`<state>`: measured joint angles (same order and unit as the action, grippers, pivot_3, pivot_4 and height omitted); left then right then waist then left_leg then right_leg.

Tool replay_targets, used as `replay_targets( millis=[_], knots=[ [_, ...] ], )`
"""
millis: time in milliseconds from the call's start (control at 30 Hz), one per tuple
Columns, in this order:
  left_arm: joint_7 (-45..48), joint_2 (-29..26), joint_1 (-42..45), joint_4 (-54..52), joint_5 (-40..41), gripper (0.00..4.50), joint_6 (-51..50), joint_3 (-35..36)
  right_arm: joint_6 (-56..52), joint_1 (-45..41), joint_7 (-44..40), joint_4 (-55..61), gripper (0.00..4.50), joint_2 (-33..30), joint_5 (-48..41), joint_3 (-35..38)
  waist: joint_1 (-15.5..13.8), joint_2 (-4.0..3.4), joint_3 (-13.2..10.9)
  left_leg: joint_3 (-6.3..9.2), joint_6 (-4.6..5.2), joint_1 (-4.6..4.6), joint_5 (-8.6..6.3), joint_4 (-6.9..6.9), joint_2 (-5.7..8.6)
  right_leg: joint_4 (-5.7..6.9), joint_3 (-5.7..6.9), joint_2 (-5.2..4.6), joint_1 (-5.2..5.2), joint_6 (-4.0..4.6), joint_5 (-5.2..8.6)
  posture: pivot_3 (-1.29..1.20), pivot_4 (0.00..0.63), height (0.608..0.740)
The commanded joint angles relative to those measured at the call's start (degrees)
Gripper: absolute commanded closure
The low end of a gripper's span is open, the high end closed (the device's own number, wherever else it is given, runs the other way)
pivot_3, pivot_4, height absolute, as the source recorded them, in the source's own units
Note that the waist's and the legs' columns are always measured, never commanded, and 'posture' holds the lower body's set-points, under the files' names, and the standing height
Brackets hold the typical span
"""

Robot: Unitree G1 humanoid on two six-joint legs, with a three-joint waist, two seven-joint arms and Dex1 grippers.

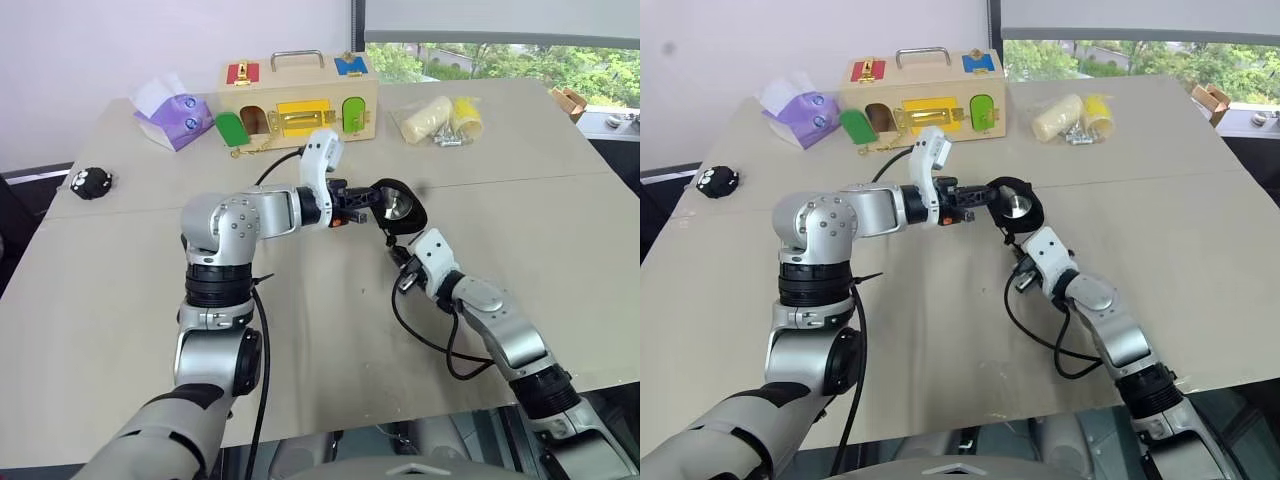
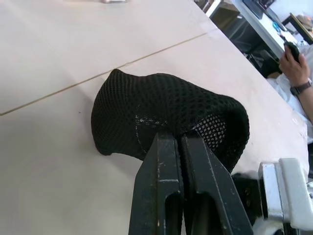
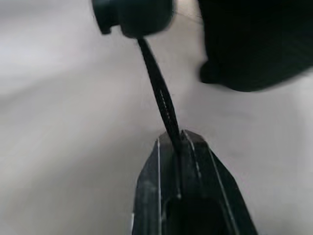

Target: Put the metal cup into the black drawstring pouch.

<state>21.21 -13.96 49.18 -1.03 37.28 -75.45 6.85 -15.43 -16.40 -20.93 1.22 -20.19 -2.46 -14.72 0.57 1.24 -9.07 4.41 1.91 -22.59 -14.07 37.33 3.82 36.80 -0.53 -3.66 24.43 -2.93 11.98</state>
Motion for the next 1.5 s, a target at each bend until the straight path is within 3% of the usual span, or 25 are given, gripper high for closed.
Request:
replay_targets(
  millis=[33, 267, 333, 433, 500, 567, 867, 1233, 1433, 1500],
  knots=[
    [-0.4, 0.2, -0.1, -2.4, 0.6, 4.50, 0.8, 1.3, 4.2, -3.1, 6.2, -0.1, 4.42, -2.6, 6.0, 5.2, 0.0, 0.00, 0.0, 0.00, 0.00, 0.00, 0.00, 0.00, 0.00, 0.01, -0.01, 0.00, 0.00, 0.00, 0.00, 0.00, 0.150, 0.740],
    [-1.4, 2.3, 0.3, -2.2, 2.7, 4.50, 3.3, 5.2, 8.2, -16.3, 9.0, 2.4, 4.42, -11.0, 11.2, 13.2, 0.3, -0.01, 0.0, -0.13, -0.01, 0.00, 0.00, 0.00, -0.04, 0.02, -0.15, 0.03, 0.08, -0.02, -0.02, 0.00, 0.150, 0.740],
    [4.0, 2.7, -0.3, -3.6, 6.9, 4.50, 6.3, 6.6, 8.7, -20.8, 7.3, 3.2, 4.42, -10.9, 10.0, 13.4, 0.3, -0.01, 0.0, -0.11, -0.02, 0.00, 0.00, -0.05, -0.09, 0.00, -0.14, -0.02, 0.08, -0.01, -0.02, 0.00, 0.150, 0.740],
    [9.3, -0.6, -1.7, -7.0, 4.9, 3.66, 11.9, 1.6, 9.4, -25.7, 4.4, 4.2, 4.50, -9.9, 8.9, 11.9, 0.4, -0.01, 0.0, -0.16, -0.03, -0.05, 0.00, -0.10, -0.09, -0.02, -0.24, -0.05, 0.18, -0.01, -0.02, 0.00, 0.150, 0.740],
    [12.7, -3.5, -2.9, -8.8, 0.8, 2.60, 18.1, -3.5, 8.9, -27.5, 2.9, 5.5, 4.50, -8.5, 7.7, 11.2, 0.3, -0.01, 0.0, -0.20, -0.02, -0.07, 0.00, -0.11, -0.07, -0.07, -0.27, -0.09, 0.19, -0.01, -0.02, 0.00, 0.150, 0.740],
    [15.8, -4.6, -3.7, -10.1, -0.7, 1.85, 23.2, -5.7, 8.2, -28.7, 1.4, 7.2, 4.50, -7.2, 6.8, 10.4, 0.2, -0.01, 0.0, -0.20, -0.02, -0.08, 0.00, -0.10, -0.04, -0.09, -0.26, -0.10, 0.19, -0.01, -0.02, 0.00, 0.150, 0.740],
    [18.1, -3.6, -2.7, -9.3, -2.3, 1.85, 33.1, -6.6, 4.7, -30.0, -3.2, 12.6, 4.50, -3.7, 4.4, 9.1, 0.1, -0.01, 0.0, -0.14, 0.00, -0.16, 0.00, 0.00, -0.01, -0.03, -0.19, -0.18, 0.20, -0.01, -0.04, 0.00, 0.150, 0.740],
    [17.6, -1.9, -0.5, -6.5, 0.0, 1.85, 34.8, -4.1, 1.2, -28.0, -7.3, 16.0, 4.50, -2.4, 2.8, 7.3, 0.2, -0.01, 0.0, -0.14, 0.00, -0.16, 0.00, 0.00, -0.02, -0.02, -0.18, -0.12, 0.21, -0.01, -0.04, 0.00, 0.150, 0.740],
    [18.3, -1.3, -2.0, -7.4, 0.8, 4.44, 34.1, -5.3, 0.0, -28.8, -7.5, 16.6, 4.50, -1.8, 2.5, 7.5, 0.2, -0.01, 0.0, -0.13, 0.00, -0.16, 0.00, 0.02, -0.02, 0.00, -0.18, -0.05, 0.21, -0.01, -0.04, 0.00, 0.150, 0.740],
    [18.9, -2.0, -2.8, -7.5, -0.5, 4.44, 34.8, -6.7, 0.1, -29.5, -7.0, 16.4, 4.50, -1.3, 2.6, 7.7, 0.2, -0.01, 0.0, -0.13, 0.00, -0.16, 0.00, 0.02, -0.02, 0.00, -0.18, -0.05, 0.21, -0.01, -0.04, 0.00, 0.150, 0.740]
  ],
)
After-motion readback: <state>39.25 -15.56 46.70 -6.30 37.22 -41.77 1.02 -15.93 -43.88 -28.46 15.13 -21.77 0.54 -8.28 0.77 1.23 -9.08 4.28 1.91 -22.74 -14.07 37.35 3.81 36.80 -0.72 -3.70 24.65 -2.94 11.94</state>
